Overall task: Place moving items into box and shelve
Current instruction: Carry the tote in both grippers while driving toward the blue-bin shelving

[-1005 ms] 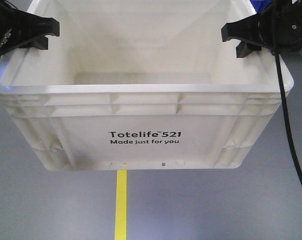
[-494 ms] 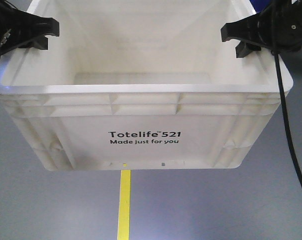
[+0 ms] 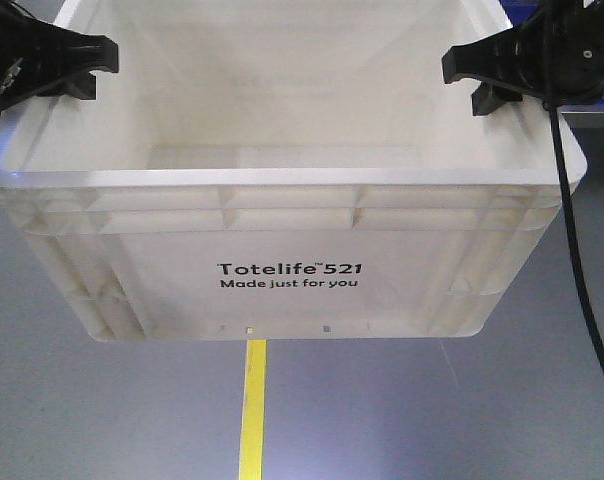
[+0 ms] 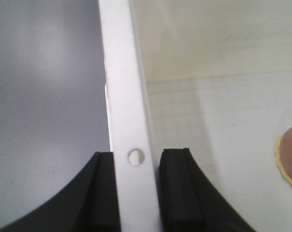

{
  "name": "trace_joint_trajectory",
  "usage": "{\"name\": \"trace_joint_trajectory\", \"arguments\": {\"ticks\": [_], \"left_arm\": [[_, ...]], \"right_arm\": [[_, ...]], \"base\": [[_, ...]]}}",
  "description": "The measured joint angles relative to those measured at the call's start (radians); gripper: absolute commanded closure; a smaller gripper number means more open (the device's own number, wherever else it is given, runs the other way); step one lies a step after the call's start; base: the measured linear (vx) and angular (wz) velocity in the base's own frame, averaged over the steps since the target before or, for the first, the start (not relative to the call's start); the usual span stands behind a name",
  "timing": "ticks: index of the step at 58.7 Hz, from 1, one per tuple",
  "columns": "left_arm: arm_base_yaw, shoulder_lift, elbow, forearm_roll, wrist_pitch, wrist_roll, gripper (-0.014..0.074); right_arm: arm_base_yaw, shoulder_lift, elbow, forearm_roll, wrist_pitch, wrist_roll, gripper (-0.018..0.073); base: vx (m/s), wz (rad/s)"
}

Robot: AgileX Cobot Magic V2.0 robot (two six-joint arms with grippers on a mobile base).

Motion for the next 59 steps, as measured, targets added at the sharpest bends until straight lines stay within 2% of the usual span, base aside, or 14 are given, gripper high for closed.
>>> {"name": "trace_joint_trajectory", "arguments": {"ticks": [59], "left_arm": [[0.0, 0.0, 0.0, -0.001, -0.002, 0.0, 0.0596]], "right_arm": [[0.0, 0.0, 0.0, -0.002, -0.001, 0.0, 0.0564]], "base": [[0.46, 0.04]]}}
